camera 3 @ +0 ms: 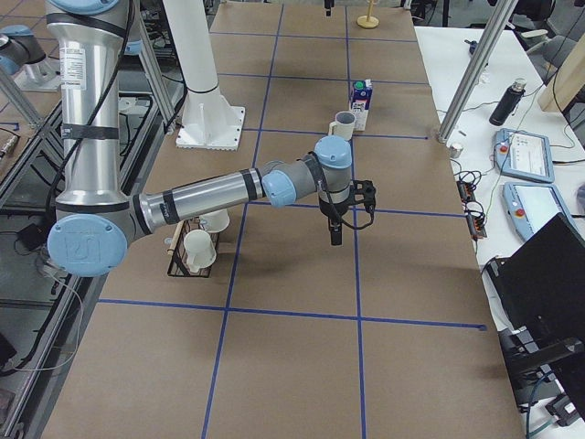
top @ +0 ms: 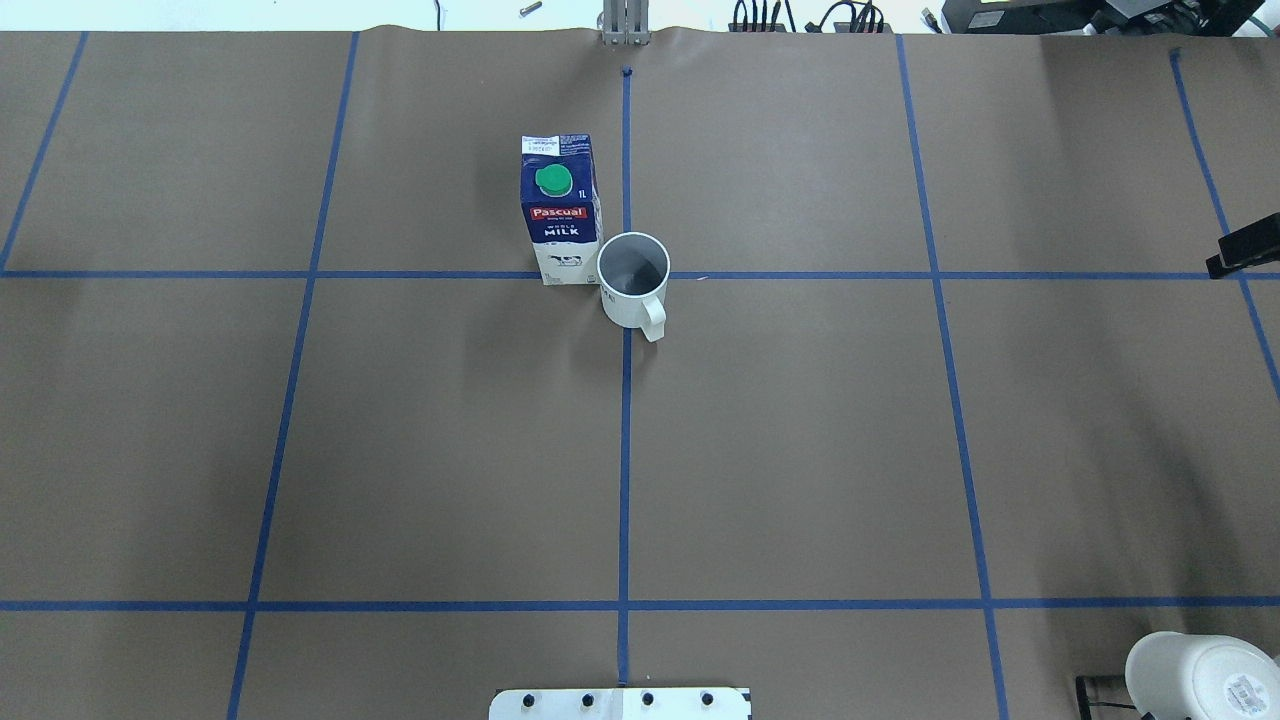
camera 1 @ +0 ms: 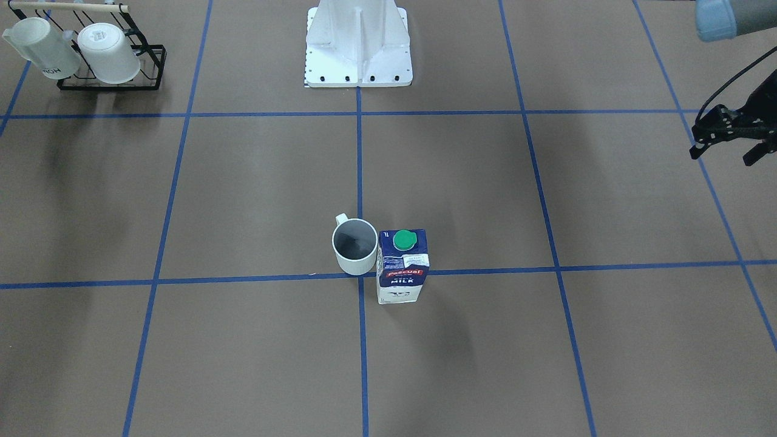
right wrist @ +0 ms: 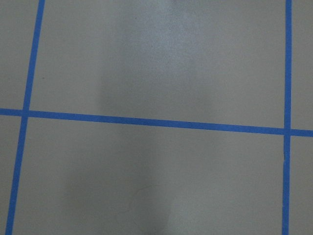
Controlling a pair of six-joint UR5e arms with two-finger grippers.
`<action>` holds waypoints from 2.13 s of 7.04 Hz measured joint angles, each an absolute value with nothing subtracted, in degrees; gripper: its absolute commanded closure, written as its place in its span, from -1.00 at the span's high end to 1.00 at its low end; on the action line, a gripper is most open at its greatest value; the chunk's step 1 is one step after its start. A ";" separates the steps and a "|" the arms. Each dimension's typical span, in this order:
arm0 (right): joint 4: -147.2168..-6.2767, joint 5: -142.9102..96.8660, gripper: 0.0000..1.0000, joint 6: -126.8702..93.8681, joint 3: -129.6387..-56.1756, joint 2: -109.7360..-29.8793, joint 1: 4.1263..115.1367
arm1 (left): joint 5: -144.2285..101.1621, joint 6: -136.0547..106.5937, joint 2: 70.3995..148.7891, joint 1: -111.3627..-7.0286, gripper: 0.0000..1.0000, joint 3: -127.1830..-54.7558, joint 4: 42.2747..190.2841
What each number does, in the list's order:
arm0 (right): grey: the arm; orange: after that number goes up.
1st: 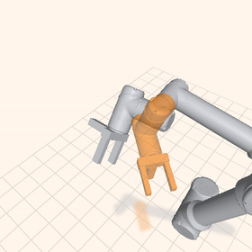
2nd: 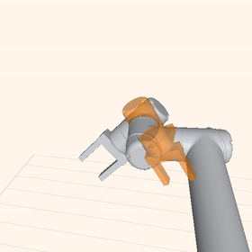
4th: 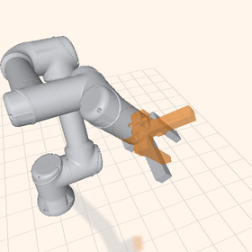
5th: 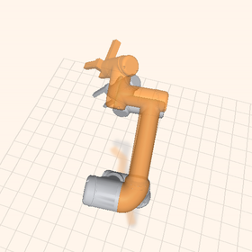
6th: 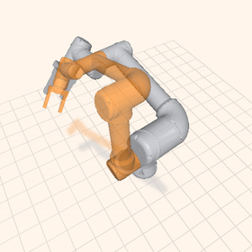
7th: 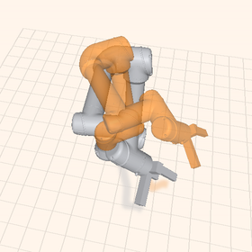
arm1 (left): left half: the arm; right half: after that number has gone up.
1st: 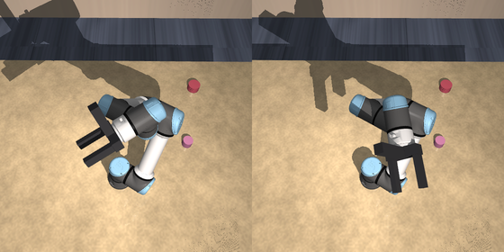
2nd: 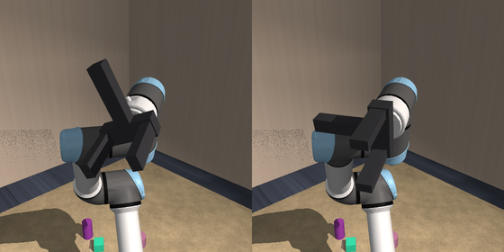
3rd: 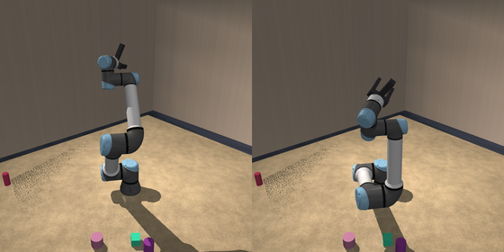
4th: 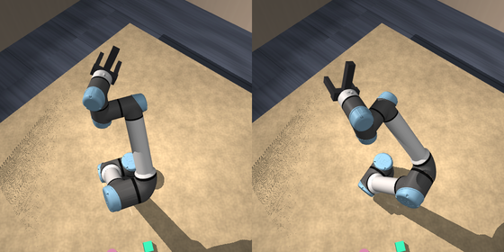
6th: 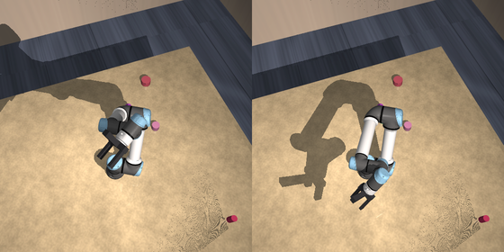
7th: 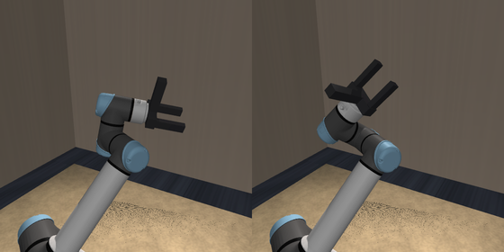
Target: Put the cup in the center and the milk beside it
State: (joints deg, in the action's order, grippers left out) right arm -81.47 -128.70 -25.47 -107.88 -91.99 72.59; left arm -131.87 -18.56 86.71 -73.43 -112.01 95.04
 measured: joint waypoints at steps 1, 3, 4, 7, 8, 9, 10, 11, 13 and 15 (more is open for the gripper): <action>-81.42 -128.80 1.00 -25.41 -107.83 -92.32 72.96 | -134.28 -17.75 85.10 -75.59 0.95 -111.74 95.47; -81.54 -129.74 1.00 -23.79 -107.55 -92.82 74.49 | -135.42 -13.12 84.72 -78.70 0.95 -110.87 94.42; -81.66 -130.86 1.00 -22.23 -107.14 -92.88 75.31 | -135.35 -11.52 85.38 -79.34 0.95 -110.46 92.07; -81.66 -132.04 1.00 -21.06 -106.73 -92.84 76.64 | -135.47 -9.73 86.18 -79.78 0.95 -109.44 88.79; -81.56 -132.08 1.00 -21.02 -106.71 -92.90 76.68 | -135.46 -9.46 85.97 -79.83 0.95 -108.92 88.77; -81.46 -132.12 1.00 -21.01 -106.70 -92.97 76.72 | -135.47 -9.54 85.85 -79.86 0.95 -108.63 88.89; -81.39 -132.16 1.00 -20.98 -106.70 -93.00 76.76 | -135.52 -9.81 85.82 -79.88 0.96 -108.43 88.95; -81.36 -132.18 1.00 -20.91 -106.71 -93.00 76.79 | -135.57 -9.94 85.81 -79.88 0.96 -108.24 89.00; -81.74 -132.19 1.00 -18.63 -106.68 -92.84 76.81 | -135.63 -10.01 85.94 -79.82 0.95 -108.15 89.03; -83.86 -132.19 1.00 -14.51 -106.63 -92.41 77.06 | -135.71 -10.02 86.08 -79.81 0.95 -108.10 89.03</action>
State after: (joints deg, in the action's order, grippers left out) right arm -83.86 -132.19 -14.51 -106.63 -92.41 77.06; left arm -135.71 -10.02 86.08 -79.81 -108.10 89.03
